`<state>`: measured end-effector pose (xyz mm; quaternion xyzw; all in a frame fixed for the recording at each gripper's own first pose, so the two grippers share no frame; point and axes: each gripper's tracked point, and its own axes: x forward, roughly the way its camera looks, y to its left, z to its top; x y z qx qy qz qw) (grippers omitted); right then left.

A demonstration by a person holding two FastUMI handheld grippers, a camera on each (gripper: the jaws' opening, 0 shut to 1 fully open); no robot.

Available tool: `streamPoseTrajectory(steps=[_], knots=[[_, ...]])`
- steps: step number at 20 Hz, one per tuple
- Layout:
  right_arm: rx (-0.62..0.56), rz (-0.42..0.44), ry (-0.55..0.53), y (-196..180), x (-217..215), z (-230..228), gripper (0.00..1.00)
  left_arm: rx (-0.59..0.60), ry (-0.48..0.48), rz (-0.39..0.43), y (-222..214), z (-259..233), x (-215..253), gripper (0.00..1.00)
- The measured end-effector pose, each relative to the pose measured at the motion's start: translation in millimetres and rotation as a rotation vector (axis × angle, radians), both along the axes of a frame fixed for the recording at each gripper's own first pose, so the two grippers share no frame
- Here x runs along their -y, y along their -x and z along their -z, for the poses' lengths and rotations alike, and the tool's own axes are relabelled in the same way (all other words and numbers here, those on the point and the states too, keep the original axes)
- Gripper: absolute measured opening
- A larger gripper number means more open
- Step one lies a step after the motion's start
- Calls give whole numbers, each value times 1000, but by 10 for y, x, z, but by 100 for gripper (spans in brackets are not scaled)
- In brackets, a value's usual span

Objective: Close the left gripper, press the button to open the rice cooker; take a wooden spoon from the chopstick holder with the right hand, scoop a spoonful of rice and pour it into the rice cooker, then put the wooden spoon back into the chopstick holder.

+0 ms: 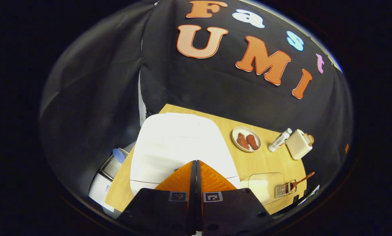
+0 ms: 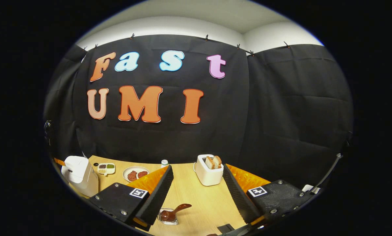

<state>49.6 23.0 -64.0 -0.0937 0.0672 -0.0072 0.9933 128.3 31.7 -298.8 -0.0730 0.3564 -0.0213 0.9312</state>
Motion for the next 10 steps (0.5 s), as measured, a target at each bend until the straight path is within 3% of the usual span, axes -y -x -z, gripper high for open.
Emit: streamPoseTrajectory(steps=[10], knots=[[-36,-8,3,-81,-55,120,95,-71,-16,27,-39,310,-11,3]])
